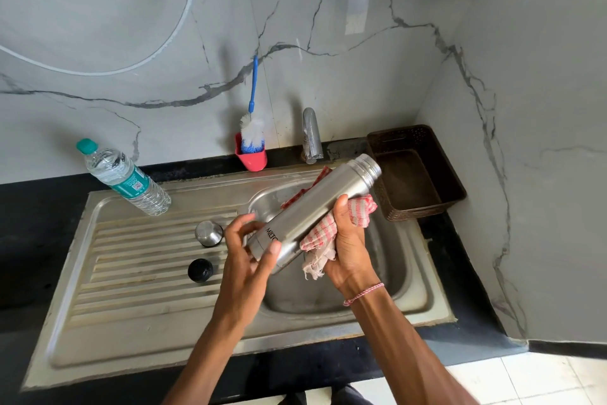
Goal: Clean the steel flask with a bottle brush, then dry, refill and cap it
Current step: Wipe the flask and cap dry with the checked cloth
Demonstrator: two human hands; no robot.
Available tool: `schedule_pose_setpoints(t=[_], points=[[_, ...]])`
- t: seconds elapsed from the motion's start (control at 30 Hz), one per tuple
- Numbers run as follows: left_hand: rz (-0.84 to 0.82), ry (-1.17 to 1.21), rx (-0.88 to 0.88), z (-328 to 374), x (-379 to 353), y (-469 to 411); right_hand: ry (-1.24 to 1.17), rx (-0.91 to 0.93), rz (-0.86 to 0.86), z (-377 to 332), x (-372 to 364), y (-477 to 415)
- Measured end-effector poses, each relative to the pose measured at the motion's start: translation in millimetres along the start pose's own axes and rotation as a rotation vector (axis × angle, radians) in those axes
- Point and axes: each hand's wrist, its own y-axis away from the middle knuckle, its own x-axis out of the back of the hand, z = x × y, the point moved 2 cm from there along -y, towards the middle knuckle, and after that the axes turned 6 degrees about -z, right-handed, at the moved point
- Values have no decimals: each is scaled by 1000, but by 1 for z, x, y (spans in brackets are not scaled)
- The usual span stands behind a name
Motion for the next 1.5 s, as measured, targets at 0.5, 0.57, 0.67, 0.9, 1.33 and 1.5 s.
schedule_pose_setpoints(t=[0.5,0.57,0.67,0.9,1.33,1.5], points=[[-166,363,236,7,-4,-2,15,-56,-103,4,-5,0],[-71,-36,-23,5,-7,4,-14,-31,-59,3,-5,-2],[-10,-383,-209,-7,-11,10,-14,-21,-53,5,-10,-1],[-71,106,217,5,-10,-5,-7,-164,-124,18,-9,15],[32,-221,-25,-8,-18,14,2,-63,-50,22,-10,19],[-133,324,419,0,-4,-3,86,-110,-44,31,-7,23]])
